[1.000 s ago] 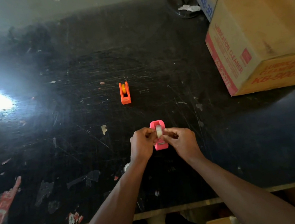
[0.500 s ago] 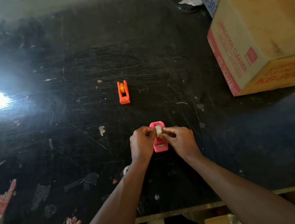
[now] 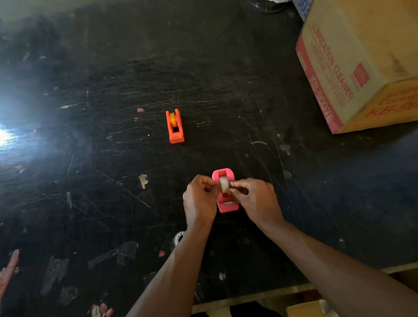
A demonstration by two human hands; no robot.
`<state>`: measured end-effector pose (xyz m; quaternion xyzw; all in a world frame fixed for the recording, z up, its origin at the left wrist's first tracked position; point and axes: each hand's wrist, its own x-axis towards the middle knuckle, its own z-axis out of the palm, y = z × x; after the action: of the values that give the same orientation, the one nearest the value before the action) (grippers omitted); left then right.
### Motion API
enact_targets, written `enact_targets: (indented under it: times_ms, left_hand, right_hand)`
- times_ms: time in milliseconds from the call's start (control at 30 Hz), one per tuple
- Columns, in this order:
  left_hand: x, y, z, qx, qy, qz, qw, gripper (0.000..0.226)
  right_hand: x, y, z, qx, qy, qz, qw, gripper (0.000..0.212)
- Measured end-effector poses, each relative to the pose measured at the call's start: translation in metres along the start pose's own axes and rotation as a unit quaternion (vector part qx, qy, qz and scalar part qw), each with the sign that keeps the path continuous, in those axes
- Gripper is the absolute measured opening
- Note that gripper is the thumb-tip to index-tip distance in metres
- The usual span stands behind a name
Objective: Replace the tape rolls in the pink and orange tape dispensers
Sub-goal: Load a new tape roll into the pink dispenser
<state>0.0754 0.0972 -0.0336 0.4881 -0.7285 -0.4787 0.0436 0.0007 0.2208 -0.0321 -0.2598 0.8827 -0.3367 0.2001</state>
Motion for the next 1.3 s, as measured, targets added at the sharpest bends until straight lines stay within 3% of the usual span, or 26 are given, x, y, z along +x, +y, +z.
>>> enact_targets:
  times_ms: [433,733,1033,1300]
  left_hand:
    - [0.004,-0.009,-0.007,-0.001,-0.058,0.084,0.995,0.028]
    - [0.005,-0.012,-0.016,-0.027,-0.112,0.108,0.987,0.033]
    - [0.011,-0.014,-0.019,-0.027,-0.137,0.124,0.982,0.037]
    - [0.019,-0.021,-0.018,-0.044,-0.142,0.129,0.981,0.037]
  right_hand:
    - [0.003,0.002,0.007,0.052,0.02,0.008,0.998,0.018]
    - [0.015,0.001,0.003,0.143,0.016,0.032,0.989,0.028]
    - [0.025,-0.004,-0.002,0.203,-0.03,0.053,0.977,0.011]
    - [0.016,0.001,-0.005,0.151,-0.024,-0.001,0.988,0.012]
